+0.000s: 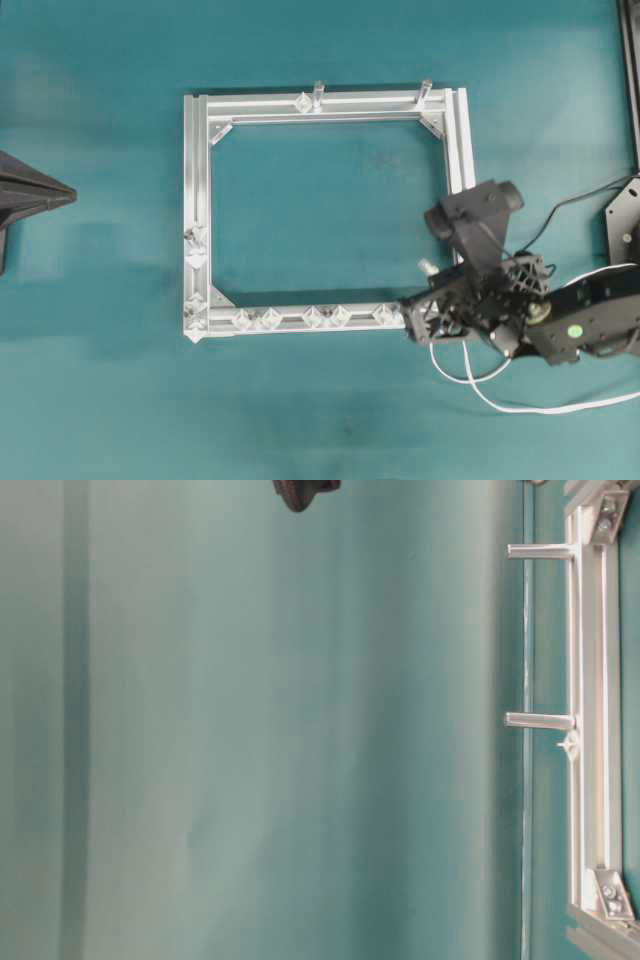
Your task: Move the cable alternately left and right between 8 closely spaced pins so it hooks onto each one.
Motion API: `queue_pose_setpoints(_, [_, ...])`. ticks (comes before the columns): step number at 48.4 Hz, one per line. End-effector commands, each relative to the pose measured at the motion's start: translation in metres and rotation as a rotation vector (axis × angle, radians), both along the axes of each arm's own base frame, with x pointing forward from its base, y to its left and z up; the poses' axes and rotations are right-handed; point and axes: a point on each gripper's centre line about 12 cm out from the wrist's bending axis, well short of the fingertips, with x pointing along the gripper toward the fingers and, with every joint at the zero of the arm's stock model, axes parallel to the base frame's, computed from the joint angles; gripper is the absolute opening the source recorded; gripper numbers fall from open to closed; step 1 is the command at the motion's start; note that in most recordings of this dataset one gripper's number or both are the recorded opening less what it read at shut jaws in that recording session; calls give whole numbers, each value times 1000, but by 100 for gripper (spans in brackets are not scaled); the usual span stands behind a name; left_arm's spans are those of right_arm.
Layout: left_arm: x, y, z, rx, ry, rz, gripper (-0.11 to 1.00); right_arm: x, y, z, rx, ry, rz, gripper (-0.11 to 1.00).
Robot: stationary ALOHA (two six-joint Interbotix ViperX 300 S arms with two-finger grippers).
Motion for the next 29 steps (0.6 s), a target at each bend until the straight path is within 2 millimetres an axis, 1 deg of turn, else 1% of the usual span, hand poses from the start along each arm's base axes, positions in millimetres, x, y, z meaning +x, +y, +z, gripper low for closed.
queue_pose_setpoints(1, [2, 0, 4, -3, -8, 1, 0, -1, -9, 12, 8, -34, -20, 9])
queue_pose_setpoints(13, [2, 0, 4, -3, -8, 1, 0, -5, -23, 15, 7, -39, -47, 9])
queue_pose_setpoints(23, [2, 0, 3, -3, -8, -1, 0, -1, -29, 17, 5, -43, -45, 9])
queue_pose_setpoints(29, [2, 0, 3, -2, -8, 1, 0, 5, -33, 21, 4, -55, -43, 9])
